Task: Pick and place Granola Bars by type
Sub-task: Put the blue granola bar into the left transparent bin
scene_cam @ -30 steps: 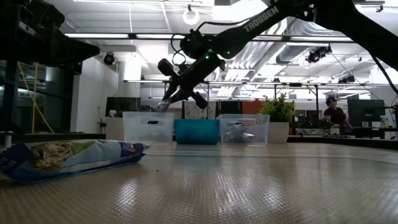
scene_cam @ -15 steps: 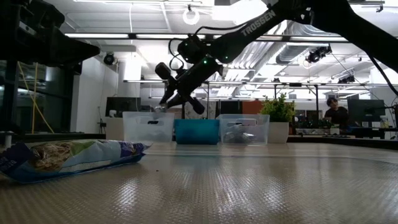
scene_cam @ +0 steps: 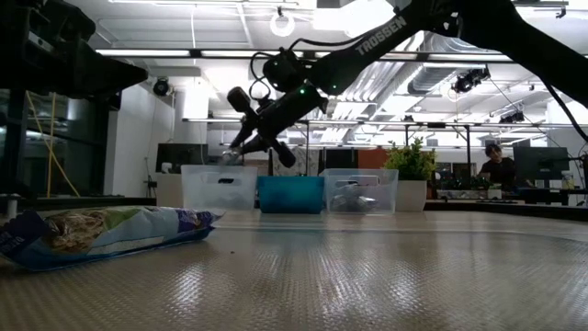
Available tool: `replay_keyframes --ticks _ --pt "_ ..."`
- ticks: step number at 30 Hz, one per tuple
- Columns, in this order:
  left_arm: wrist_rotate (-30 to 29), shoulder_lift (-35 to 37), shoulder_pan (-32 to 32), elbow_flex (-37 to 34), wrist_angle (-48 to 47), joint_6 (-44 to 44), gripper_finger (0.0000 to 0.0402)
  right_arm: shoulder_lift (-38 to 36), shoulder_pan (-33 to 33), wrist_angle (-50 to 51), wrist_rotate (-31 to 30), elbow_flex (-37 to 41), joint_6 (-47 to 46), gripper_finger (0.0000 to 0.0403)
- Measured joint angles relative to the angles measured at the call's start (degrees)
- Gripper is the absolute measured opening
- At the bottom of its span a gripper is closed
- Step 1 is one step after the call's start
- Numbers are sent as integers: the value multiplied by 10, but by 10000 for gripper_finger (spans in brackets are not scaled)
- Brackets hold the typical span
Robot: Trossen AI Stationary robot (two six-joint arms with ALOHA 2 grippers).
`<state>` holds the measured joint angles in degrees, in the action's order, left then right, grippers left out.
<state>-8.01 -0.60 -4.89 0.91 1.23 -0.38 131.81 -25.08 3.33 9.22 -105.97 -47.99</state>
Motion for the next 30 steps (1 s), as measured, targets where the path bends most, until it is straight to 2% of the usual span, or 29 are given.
replay_keyframes --ticks 12,23,30 --pt "0 0 0 0 0 0 1 0 0 -11 11 0 4 38" --pt "0 0 0 0 0 0 1 0 0 -11 11 0 3 110" --pt "0 0 0 0 0 0 1 0 1 -59 17 0 5 135"
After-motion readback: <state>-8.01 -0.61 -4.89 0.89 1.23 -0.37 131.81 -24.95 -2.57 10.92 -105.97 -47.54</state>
